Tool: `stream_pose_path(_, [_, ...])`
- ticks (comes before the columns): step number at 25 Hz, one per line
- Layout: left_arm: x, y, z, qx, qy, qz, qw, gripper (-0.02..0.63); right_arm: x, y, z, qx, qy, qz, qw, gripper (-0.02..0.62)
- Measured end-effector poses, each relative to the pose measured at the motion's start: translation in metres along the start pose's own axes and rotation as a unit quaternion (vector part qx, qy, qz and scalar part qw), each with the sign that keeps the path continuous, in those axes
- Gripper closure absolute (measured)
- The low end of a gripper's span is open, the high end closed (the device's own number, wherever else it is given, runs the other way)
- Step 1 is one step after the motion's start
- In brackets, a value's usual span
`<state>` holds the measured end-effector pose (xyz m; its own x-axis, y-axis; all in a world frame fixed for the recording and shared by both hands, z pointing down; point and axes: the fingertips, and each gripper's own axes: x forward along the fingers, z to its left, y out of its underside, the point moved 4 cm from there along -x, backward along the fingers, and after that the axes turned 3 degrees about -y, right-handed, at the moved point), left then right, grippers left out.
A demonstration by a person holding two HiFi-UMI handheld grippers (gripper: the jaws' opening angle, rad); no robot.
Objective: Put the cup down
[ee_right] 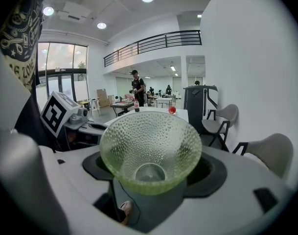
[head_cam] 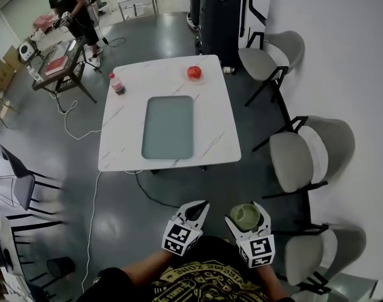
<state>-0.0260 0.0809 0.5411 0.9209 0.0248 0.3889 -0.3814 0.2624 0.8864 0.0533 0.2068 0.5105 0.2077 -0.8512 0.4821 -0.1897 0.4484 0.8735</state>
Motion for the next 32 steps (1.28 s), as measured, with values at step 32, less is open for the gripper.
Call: stream_pose_path(32, [-0.061, -0.026, 0.137, -0.016, -0.026, -0.04, 0.9987, 0.598, 0.108, -0.079, 0.087, -0.055, -0.014, -0.019, 0.998, 0.209])
